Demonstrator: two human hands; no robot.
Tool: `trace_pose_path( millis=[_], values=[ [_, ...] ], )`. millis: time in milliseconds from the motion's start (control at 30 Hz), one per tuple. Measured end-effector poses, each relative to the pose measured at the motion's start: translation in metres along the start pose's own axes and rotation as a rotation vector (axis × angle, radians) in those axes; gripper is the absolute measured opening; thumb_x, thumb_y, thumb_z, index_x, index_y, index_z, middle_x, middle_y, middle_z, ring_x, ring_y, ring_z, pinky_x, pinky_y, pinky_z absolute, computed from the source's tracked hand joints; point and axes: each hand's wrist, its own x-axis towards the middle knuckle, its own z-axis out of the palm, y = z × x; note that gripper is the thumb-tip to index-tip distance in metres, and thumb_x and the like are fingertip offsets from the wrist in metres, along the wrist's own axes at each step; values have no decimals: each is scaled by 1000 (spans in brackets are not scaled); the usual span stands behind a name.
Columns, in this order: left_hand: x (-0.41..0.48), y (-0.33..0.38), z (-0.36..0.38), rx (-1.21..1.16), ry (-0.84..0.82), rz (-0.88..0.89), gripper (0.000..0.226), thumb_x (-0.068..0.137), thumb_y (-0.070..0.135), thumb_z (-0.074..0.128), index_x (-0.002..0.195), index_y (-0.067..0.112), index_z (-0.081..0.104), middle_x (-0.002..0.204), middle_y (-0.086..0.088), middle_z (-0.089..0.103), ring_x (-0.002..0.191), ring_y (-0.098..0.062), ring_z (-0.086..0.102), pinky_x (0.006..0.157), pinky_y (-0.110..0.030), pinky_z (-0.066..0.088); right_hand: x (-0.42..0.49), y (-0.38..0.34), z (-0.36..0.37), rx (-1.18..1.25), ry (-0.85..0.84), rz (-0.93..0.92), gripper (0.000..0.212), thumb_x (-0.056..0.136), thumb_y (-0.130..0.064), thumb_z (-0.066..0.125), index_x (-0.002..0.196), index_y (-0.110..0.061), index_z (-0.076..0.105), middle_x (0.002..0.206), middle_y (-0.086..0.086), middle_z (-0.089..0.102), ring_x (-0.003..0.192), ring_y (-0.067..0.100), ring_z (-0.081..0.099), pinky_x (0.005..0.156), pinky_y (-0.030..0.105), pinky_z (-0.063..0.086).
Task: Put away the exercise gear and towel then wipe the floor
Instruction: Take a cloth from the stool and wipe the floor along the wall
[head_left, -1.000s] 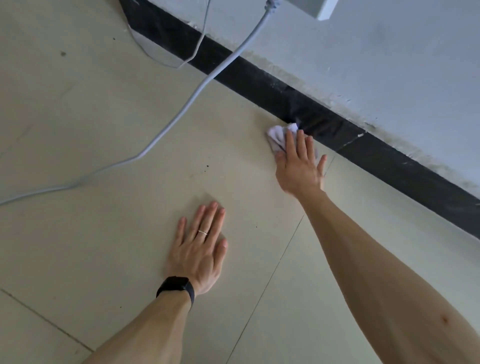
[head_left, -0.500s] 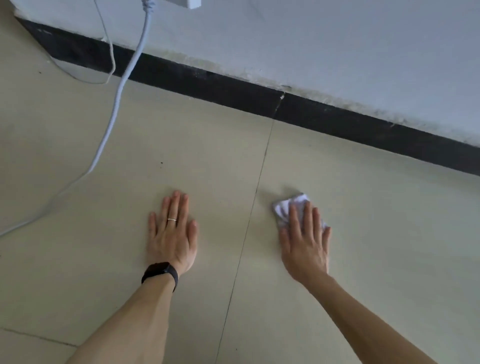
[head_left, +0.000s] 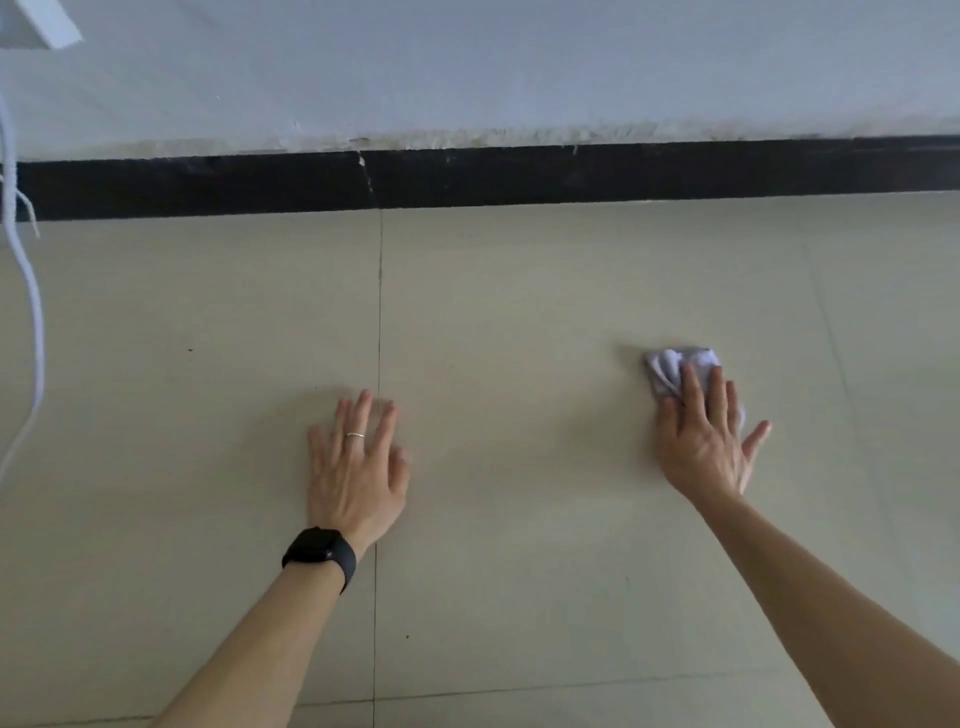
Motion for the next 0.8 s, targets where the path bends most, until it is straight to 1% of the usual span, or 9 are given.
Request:
trace_pose_path(
  millis=[67, 100, 200, 333, 400, 467, 533, 667, 800],
  values=[
    [0, 41, 0, -2, -47, 131, 59, 91, 45, 40, 147, 26, 44, 158, -8, 30, 144, -34, 30, 109, -62, 28, -8, 23, -2, 52, 19, 130, 55, 101, -51, 26, 154, -44, 15, 166, -6, 4, 152, 12, 0, 119, 60, -6],
    [0, 57, 2, -6, -67, 167, 60, 91, 49, 40, 148, 29, 42, 159, -7, 28, 144, -33, 30, 109, -63, 29, -18, 28, 2, 64, 32, 149, 55, 101, -51, 25, 154, -43, 14, 166, -5, 3, 152, 12, -1, 119, 60, -5],
    [-14, 94, 12, 5, -148, 215, 65, 89, 58, 38, 150, 35, 35, 162, -4, 20, 146, -32, 26, 103, -69, 29, -59, 38, 17, 50, 30, 58, 54, 103, -48, 26, 155, -41, 13, 166, -1, 4, 153, 17, 0, 120, 58, -1],
    [-45, 111, 23, 36, -223, 141, 74, 88, 67, 30, 155, 41, 14, 166, -1, -3, 151, -29, 10, 98, -76, 25, -121, 43, 38, -22, 7, -289, 55, 101, -45, 39, 154, -37, 28, 164, 4, 19, 152, 25, 16, 117, 59, 14],
    [-53, 111, 25, 59, -242, 125, 76, 88, 70, 26, 155, 43, 4, 165, 1, -14, 152, -27, 2, 100, -77, 22, -147, 49, 47, -54, -39, -499, 57, 100, -44, 44, 154, -37, 27, 164, 2, 19, 152, 24, 15, 118, 58, 14],
    [-56, 110, 21, 68, -255, 127, 75, 88, 70, 24, 154, 44, 2, 164, 4, -16, 152, -26, 0, 99, -78, 23, -172, 53, 54, -104, -108, -722, 61, 99, -43, 48, 155, -38, 22, 165, 0, 15, 152, 22, 13, 118, 58, 16],
    [-59, 109, 17, 71, -270, 119, 75, 88, 70, 25, 154, 44, 2, 164, 4, -15, 152, -26, 2, 97, -79, 24, -188, 59, 61, -165, -144, -859, 61, 100, -42, 46, 155, -39, 22, 165, -2, 17, 152, 20, 15, 116, 58, 19],
    [-77, 107, 18, 60, -303, 43, 82, 82, 76, 29, 153, 47, -1, 164, 3, -18, 152, -29, -8, 96, -82, 22, -188, 62, 66, -207, -158, -839, 58, 99, -46, 37, 155, -40, 22, 164, -4, 19, 151, 20, 19, 116, 56, 22],
    [-84, 101, 17, 59, -328, 19, 83, 83, 80, 31, 152, 49, -4, 163, 4, -20, 151, -29, -12, 99, -81, 21, -183, 56, 61, -215, -202, -835, 60, 99, -46, 39, 155, -40, 19, 165, -4, 16, 152, 19, 14, 117, 57, 18]
  ],
)
